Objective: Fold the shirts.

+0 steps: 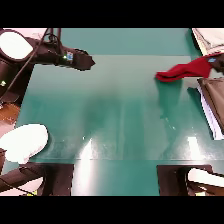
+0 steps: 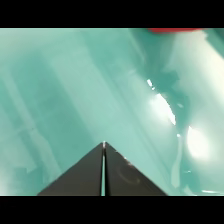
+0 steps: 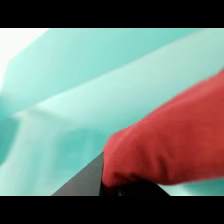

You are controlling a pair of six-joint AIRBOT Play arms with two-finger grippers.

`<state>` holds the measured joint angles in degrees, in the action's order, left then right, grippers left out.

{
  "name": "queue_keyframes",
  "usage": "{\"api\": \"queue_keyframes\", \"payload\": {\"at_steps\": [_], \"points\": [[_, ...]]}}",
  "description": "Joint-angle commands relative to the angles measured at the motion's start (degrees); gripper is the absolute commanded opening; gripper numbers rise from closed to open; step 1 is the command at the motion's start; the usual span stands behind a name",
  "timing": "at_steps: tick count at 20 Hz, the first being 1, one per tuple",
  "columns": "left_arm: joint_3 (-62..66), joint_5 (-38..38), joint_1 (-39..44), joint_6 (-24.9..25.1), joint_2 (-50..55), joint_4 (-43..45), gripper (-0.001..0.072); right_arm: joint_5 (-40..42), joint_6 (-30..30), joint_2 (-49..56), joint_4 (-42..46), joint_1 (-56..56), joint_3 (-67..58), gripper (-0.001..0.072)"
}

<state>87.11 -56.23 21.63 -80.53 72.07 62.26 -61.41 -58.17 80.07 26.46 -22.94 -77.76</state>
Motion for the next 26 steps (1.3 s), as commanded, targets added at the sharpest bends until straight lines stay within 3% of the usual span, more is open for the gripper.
{"api": "queue_keyframes", "payload": {"at_steps": [1, 7, 13, 22, 26], "points": [[-0.15, 2.12, 2.21, -0.61, 0.2, -0.04, 0.0027, -0.52, -0.28, 6.62, 4.2, -5.77, -10.23, 0.0014], [-0.15, 1.97, 2.21, -0.72, 0.2, 0.07, 0.0027, -1.57, -0.48, 17.25, 4.2, -6.23, -27.52, 0.0014], [-0.15, 1.73, 2.21, -0.66, 0.2, 0.31, 0.0027, -7.41, -2.97, 17.33, 6.67, -8.68, -40.15, 0.0014], [-0.15, -0.22, 2.21, -0.5, 0.2, 0.33, 0.0027, -9.03, -3.04, 5.68, 14.93, -16.96, -28.44, 0.0014], [-0.15, -0.39, 2.21, -0.44, 0.2, 0.42, 0.0027, -10.88, -3.08, -0.44, 22.67, -21.73, -20.31, 0.0015]]}}
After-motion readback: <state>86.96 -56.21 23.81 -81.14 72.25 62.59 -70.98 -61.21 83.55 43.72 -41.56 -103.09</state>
